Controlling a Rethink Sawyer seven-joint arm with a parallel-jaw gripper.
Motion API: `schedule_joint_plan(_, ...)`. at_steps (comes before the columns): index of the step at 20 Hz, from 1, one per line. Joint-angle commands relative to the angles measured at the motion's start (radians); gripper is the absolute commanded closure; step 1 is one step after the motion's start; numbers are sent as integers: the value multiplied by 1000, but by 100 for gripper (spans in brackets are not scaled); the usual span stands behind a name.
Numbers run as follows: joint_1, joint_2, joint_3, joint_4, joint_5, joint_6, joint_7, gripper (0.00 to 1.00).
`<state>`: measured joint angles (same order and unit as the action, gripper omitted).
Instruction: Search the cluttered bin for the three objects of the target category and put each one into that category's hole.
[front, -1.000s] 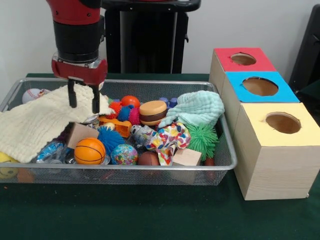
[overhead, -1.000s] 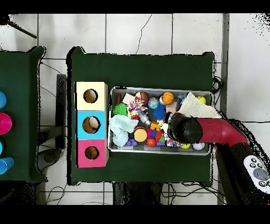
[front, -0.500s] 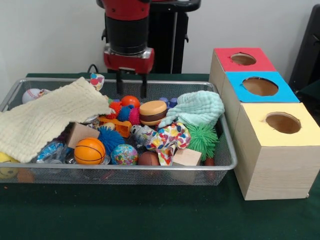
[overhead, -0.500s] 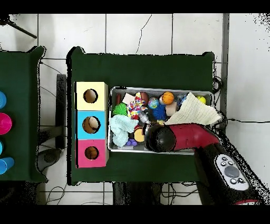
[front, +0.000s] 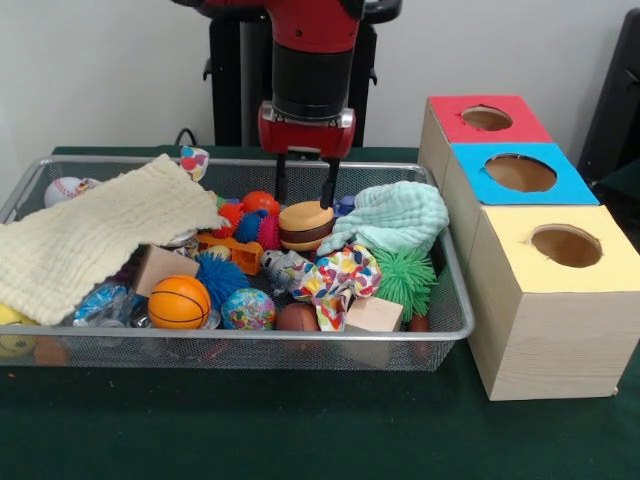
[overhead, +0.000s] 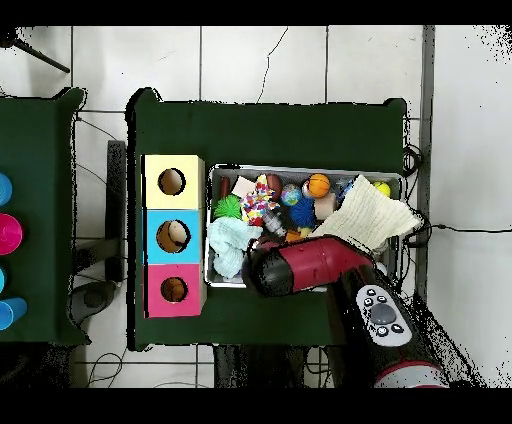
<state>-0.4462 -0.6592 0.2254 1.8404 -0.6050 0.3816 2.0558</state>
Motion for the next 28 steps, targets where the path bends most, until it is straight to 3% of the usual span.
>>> schedule_joint_plan(1, 19, 41, -150, -55, -42, -91, 165, 0)
schedule_joint_plan(6, -15, 20, -125, -62, 7, -51, 80, 0)
schedule_joint_plan(14, -85, 76, -57, -131, 8, -30, 1, 0)
schedule_joint_plan(19, -30, 174, -111, -155, -15, -158, 105, 0)
schedule_joint_plan(28, 27, 225, -167, -162, 16, -236, 139, 0)
